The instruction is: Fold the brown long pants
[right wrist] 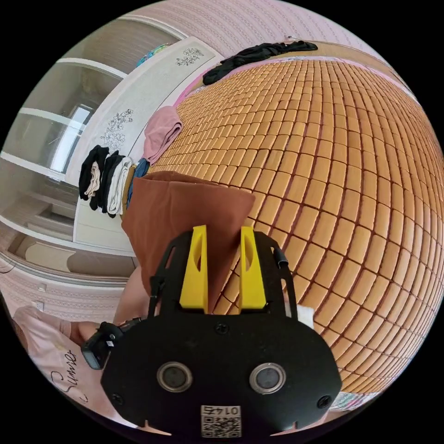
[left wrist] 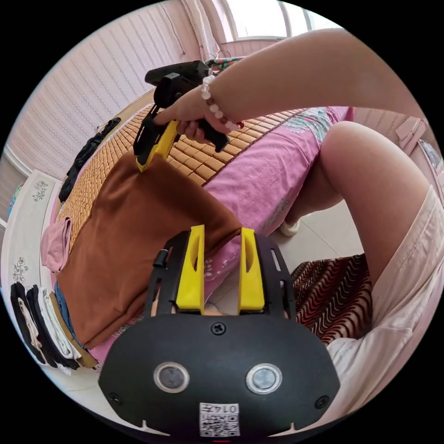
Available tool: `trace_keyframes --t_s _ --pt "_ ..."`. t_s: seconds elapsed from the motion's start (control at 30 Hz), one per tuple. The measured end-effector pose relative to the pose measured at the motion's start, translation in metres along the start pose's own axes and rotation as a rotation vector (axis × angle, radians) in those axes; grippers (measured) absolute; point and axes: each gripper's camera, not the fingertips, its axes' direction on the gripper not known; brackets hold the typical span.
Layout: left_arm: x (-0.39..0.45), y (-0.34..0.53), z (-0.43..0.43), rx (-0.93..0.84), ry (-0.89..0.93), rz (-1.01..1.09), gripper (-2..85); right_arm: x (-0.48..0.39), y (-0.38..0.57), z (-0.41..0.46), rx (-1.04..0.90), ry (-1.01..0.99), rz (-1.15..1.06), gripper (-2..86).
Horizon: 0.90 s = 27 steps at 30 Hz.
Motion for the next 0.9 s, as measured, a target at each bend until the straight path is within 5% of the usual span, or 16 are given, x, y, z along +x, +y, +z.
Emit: trace_keyframes --t_s 0.27,0.6,0.73,0.9 --pt "-0.015 -0.005 -0.004 0.022 0.08 0.005 3.9 0.06 0.018 -0.015 0.017 -0.236 0.004 2.3" --pt "0.0 -0.05 -0.049 0.497 0.536 0.041 3.8 0.141 0.147 -0.179 0.254 -0.169 0.266 2.2" --pt "-0.049 -0.035 -0.059 0.634 0.683 -0.11 3.7 0.101 0.135 -0.208 0.283 -0.116 0.122 3.0" --pt "-0.139 0.045 -0.07 0.681 0.573 -0.355 4.5 0.022 0.059 -0.142 0.274 -0.184 -0.105 5.7"
